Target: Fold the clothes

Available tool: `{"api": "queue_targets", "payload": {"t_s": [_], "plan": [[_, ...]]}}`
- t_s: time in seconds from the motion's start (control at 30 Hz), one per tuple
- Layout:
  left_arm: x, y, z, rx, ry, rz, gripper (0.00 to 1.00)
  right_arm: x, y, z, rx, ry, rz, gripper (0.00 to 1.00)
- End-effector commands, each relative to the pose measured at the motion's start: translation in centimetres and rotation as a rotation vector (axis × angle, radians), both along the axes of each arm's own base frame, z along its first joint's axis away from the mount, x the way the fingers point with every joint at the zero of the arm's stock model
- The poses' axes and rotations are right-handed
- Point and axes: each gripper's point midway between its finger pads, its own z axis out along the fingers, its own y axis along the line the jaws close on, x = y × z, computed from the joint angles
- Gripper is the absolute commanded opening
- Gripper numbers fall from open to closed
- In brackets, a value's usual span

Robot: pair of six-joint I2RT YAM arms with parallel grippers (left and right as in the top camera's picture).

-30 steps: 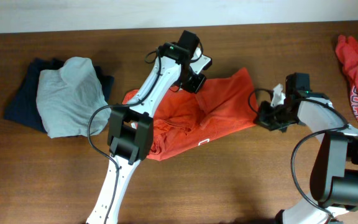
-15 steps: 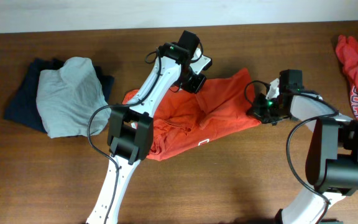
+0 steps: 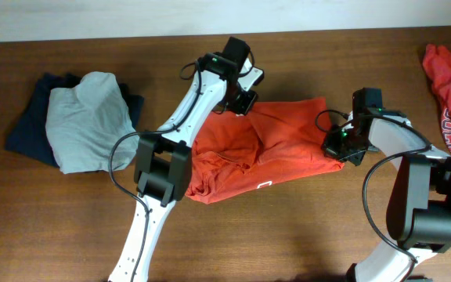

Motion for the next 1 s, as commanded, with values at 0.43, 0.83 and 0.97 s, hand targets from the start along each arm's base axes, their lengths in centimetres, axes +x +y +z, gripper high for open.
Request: {"api": "queue_targets", "payload": {"t_s": [0.43, 0.83, 0.97], "plan": [[2.7, 2.7, 6.9, -0.093, -0.046, 0.102, 0.52, -1.8, -1.2, -1.4, -0.044, 0.054, 0.084, 0.12], [-2.1, 2.8, 8.9, -0.112, 0.127, 0.066, 0.42, 0.8, 4.8, 9.0, 0.111, -0.238, 0.259, 0.33], [-6.2, 0.7, 9.1, -0.148, 0.246, -0.048, 0.41, 2.3, 4.1, 9.1, 0.085, -0.288, 0.237, 0.44]]}}
